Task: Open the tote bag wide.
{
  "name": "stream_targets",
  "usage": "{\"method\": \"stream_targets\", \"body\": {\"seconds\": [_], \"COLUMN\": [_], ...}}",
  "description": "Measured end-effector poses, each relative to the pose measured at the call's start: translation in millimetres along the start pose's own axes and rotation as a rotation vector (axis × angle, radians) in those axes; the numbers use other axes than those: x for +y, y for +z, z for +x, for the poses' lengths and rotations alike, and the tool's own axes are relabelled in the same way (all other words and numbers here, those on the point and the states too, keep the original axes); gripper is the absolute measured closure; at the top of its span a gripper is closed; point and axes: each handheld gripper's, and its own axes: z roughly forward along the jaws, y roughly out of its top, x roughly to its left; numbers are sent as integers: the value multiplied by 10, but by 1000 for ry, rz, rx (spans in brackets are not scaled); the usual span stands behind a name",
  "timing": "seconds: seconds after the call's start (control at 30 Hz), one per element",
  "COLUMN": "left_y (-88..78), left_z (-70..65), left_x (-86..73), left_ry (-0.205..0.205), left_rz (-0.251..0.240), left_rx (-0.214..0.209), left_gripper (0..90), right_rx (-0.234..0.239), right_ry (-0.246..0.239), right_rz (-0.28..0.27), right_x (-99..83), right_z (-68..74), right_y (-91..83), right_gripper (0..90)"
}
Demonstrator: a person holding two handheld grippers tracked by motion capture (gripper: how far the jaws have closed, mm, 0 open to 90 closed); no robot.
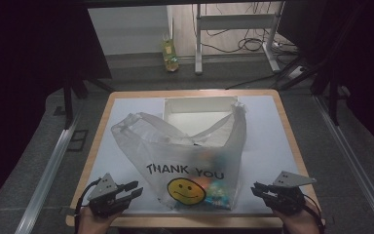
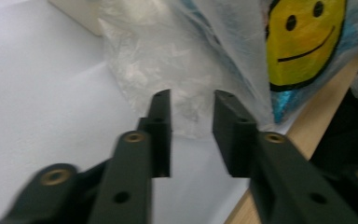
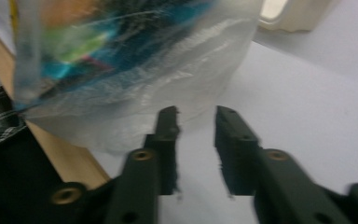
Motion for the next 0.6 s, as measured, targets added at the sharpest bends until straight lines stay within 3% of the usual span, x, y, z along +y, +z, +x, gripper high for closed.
{"method": "stream_targets", "body": {"seconds": [0.03,0.1,0.17,0.4,0.5,0.6], "left_y": [-3,-11,-21,-47,-40,-48], "left_z": [-11,-23,-35,-72,-107,-161], "left_x": [5,16,23,53,83,118], "left_ry": [3,6,8,-1,-7,-4], "left_rz": [-2,-5,-7,-31,-25,-32], "left_rx": [-3,-16,-25,-70,-51,-64], "left_gripper": [711,813,862,892,892,893], "right_rx": [0,30,55,100,104,116], "right_ry": [0,-14,-15,-19,-30,-36], "right_rz": [0,-20,-26,-32,-27,-23], "right_x": [0,29,47,90,114,132], "right_z": [0,53,83,187,247,297], "right_y": [0,-26,-36,-38,-36,-35], "right_gripper": [813,892,893,894,894,894]}}
